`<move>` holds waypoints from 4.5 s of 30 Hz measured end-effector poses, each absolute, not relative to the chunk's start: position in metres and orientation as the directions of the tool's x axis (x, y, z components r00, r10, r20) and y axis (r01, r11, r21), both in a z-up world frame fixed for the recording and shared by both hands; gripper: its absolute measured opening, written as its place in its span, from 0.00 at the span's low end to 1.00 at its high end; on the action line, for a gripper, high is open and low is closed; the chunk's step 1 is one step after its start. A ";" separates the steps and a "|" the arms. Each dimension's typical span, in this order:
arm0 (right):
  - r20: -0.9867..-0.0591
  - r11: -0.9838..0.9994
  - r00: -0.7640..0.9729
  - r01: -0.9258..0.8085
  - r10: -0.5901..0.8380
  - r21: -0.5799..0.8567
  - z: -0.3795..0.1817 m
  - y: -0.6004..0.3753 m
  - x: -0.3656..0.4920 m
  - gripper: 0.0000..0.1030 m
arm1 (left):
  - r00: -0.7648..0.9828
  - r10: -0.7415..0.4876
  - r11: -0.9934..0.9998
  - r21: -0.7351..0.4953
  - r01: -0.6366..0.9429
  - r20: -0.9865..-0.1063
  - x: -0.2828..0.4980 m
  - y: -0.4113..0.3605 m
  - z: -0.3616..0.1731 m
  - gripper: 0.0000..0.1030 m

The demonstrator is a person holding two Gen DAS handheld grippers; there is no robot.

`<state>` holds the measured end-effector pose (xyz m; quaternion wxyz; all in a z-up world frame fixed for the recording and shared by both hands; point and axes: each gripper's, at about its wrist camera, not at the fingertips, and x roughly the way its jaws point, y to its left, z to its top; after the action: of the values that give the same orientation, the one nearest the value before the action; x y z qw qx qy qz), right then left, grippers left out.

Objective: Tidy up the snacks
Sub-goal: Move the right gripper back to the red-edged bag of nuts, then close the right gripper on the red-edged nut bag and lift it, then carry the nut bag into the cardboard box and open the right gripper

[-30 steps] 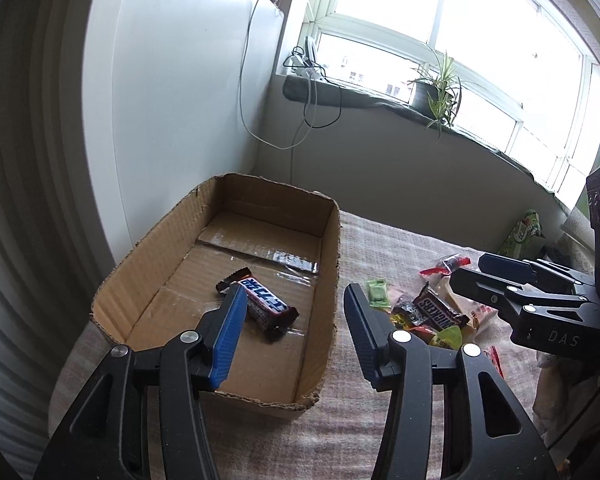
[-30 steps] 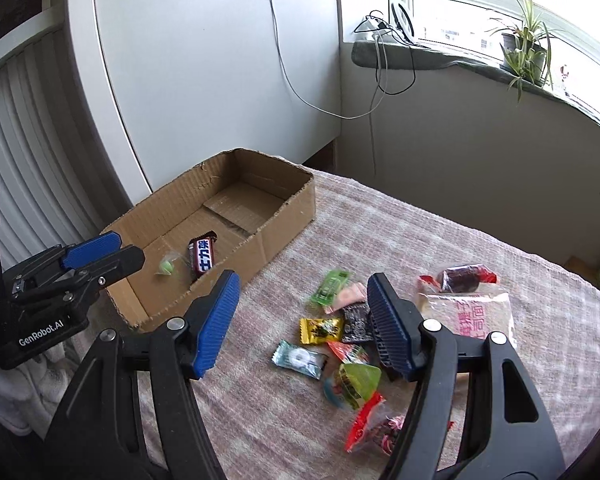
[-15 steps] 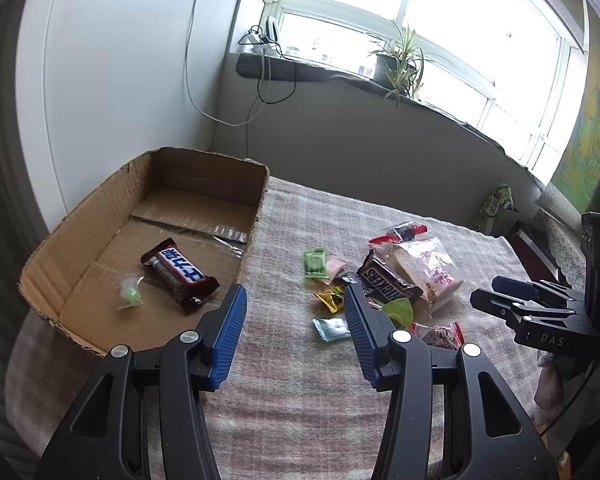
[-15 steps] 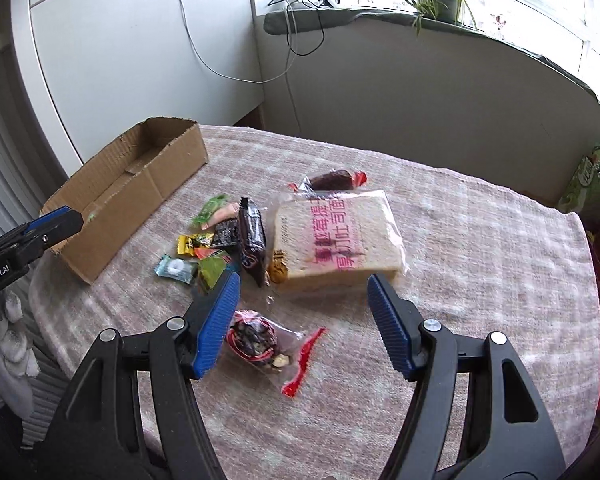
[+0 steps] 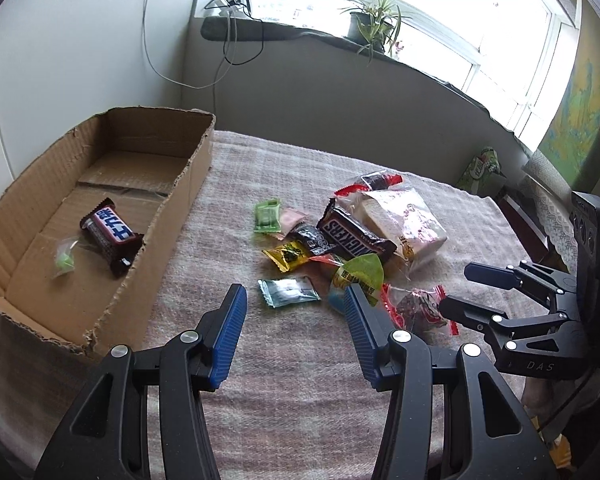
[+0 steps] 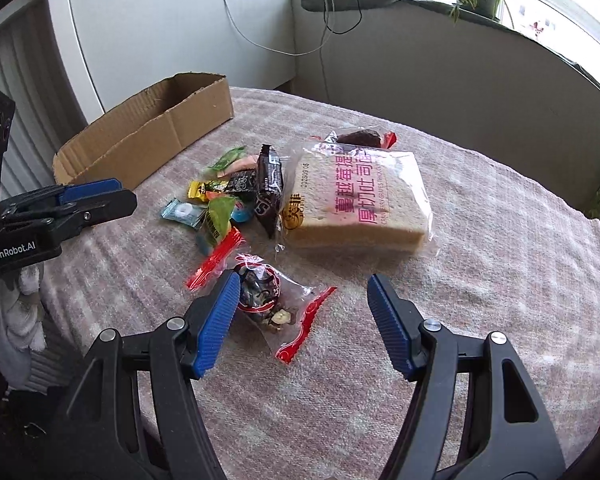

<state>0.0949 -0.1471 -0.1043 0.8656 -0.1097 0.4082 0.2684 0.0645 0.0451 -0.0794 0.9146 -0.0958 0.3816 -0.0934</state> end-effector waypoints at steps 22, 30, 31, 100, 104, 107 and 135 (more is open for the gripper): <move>-0.796 0.725 0.389 -0.683 0.463 0.087 -0.128 -0.127 0.114 0.51 | 0.601 -0.277 0.960 -0.197 0.197 -0.750 0.105 -0.004 -0.103 0.48; -0.797 0.730 0.390 -0.677 0.461 0.092 -0.131 -0.129 0.112 0.41 | 0.589 -0.280 0.958 -0.187 0.216 -0.758 0.115 -0.010 -0.109 0.48; -0.797 0.733 0.391 -0.674 0.460 0.092 -0.131 -0.130 0.112 0.41 | 0.588 -0.281 0.958 -0.187 0.217 -0.758 0.115 -0.009 -0.109 0.48; -0.701 0.686 0.463 -0.726 0.542 0.051 -0.042 0.057 0.144 0.35 | 0.783 -0.051 0.968 -0.222 -0.113 -0.620 0.054 0.182 -0.055 0.21; -0.709 0.676 0.456 -0.736 0.537 0.039 -0.046 0.074 0.151 0.35 | 0.780 -0.036 0.966 -0.222 -0.133 -0.625 0.056 0.190 -0.058 0.21; -0.719 0.672 0.445 -0.740 0.534 0.041 -0.051 0.082 0.159 0.35 | 0.778 -0.027 0.964 -0.223 -0.146 -0.628 0.055 0.196 -0.060 0.21; -0.719 0.691 0.464 -0.722 0.517 0.031 -0.057 0.088 0.174 0.76 | 0.774 -0.004 0.958 -0.225 -0.179 -0.633 0.060 0.206 -0.061 0.37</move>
<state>0.1739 0.0884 -0.0566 0.8441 -0.1404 0.3647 0.3672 0.0602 0.2060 -0.0614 0.9318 -0.1374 0.3327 0.0468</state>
